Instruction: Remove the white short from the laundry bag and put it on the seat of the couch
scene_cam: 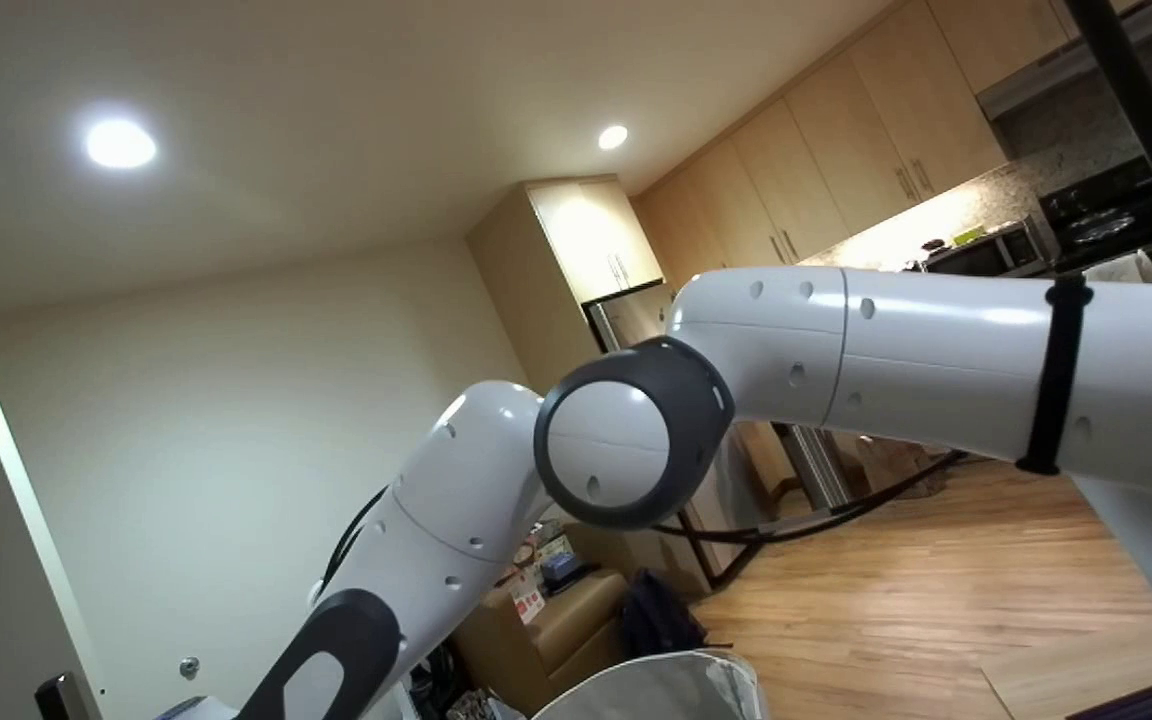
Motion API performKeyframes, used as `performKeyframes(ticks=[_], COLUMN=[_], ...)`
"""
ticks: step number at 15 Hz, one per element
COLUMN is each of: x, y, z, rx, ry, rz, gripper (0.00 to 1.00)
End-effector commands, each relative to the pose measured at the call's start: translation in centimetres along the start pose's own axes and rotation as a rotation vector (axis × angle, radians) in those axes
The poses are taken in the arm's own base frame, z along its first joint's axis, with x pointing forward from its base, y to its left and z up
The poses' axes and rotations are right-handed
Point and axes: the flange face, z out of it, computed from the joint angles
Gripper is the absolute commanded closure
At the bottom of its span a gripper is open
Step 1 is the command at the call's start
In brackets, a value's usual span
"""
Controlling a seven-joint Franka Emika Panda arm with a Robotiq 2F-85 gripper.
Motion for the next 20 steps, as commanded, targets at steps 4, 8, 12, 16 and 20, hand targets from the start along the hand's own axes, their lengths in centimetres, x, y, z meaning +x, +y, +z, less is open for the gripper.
performKeyframes(ticks=[4, 8, 12, 16, 20], x=[-4.5, -7.5, -11.1, -11.9, -11.5], y=[-4.0, -6.9, -10.9, -12.0, -12.8], z=[2.5, 4.9, 6.1, 8.0, 5.3], rx=[-0.094, -0.192, -0.282, -0.298, -0.282], ry=[0.013, 0.09, 0.166, 0.183, 0.201], rz=[0.134, 0.256, 0.303, 0.266, 0.253], gripper=[0.0, 0.0, 0.0, 0.0, 0.0])
